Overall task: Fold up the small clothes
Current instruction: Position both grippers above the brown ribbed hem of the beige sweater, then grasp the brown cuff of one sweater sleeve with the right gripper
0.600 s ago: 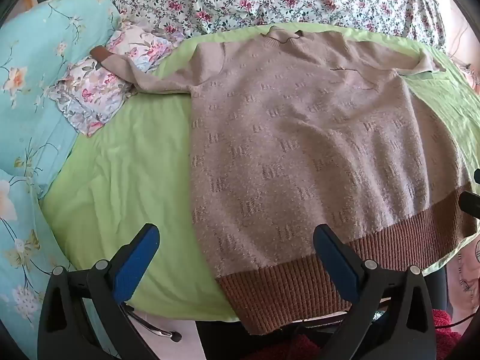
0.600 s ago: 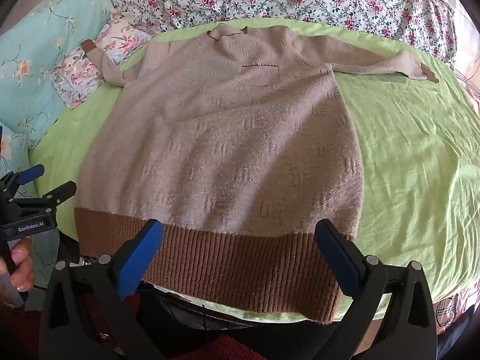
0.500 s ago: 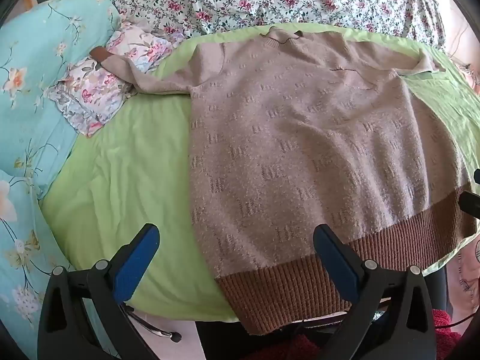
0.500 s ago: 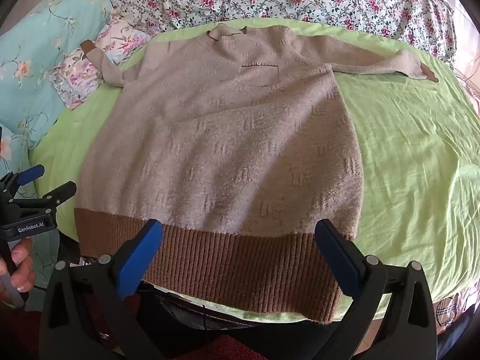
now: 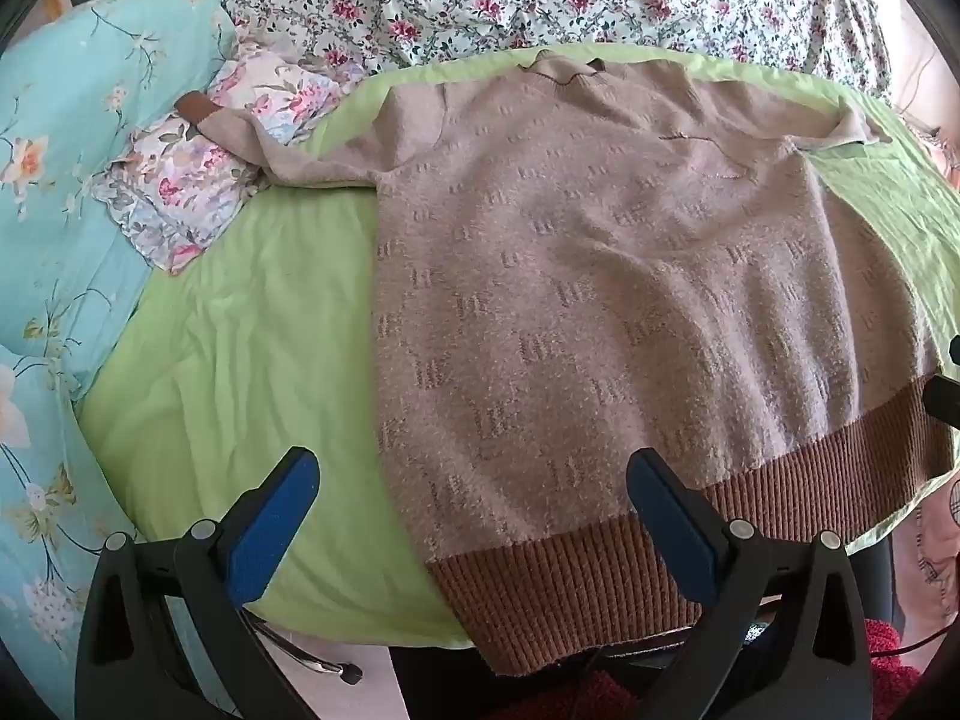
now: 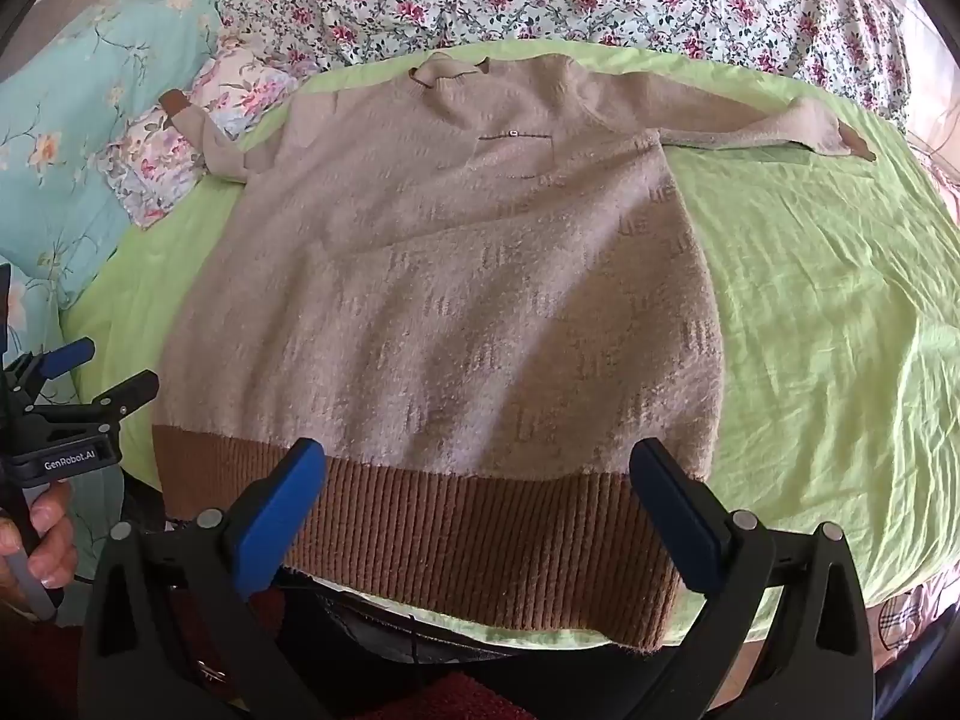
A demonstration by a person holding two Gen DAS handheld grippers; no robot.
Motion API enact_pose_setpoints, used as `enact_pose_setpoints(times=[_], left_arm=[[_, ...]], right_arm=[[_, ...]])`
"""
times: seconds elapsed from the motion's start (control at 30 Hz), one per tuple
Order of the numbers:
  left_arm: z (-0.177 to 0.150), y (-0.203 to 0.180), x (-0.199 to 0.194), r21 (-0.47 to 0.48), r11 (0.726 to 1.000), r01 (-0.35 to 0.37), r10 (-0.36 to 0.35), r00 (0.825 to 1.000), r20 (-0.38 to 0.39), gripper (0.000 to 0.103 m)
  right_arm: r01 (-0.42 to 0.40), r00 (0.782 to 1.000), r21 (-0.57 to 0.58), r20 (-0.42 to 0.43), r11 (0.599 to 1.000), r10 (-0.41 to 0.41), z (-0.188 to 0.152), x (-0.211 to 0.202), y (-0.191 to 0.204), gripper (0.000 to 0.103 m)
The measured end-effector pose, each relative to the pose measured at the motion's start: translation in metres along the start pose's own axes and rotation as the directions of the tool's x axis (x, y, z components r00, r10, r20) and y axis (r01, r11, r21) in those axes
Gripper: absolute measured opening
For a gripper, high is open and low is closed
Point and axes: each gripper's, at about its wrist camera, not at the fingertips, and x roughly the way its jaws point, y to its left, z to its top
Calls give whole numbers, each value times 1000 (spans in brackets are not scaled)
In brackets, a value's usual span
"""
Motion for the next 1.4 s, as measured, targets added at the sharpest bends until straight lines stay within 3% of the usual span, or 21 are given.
enact_pose_setpoints(times=[0.37,0.53,0.7,0.77,0.8,0.97,1.17,1.3,1.4], left_arm=[[9,-4,10,16,1000,8,-8,1000,-26,103],[16,-5,18,17,1000,9,-9,1000,-8,102],[30,-1,31,-7,999,52,-52,997,-50,103],[39,0,36,-11,999,48,-48,998,-38,102],[43,-1,37,5,1000,3,-3,1000,-4,102],[69,2,46,3,1000,-3,3,1000,12,102],[101,5,61,-12,1000,-19,19,1000,15,103],[119,0,77,-11,1000,-21,21,1000,1,102],[127,-7,87,-5,1000,-16,16,1000,-18,102]], right_arm=[[5,1000,5,18,1000,-5,7,4,-7,101],[-29,999,44,33,999,28,11,7,-16,101],[-71,997,113,46,991,66,22,11,-37,101],[-80,995,147,65,986,71,29,12,-51,101],[-77,995,156,71,985,67,31,12,-56,101],[-84,991,237,118,968,58,57,14,-103,101],[-66,980,384,199,921,-13,99,12,-194,100],[2,959,492,245,870,-141,133,15,-267,74],[33,951,568,234,822,-200,158,29,-319,62]])
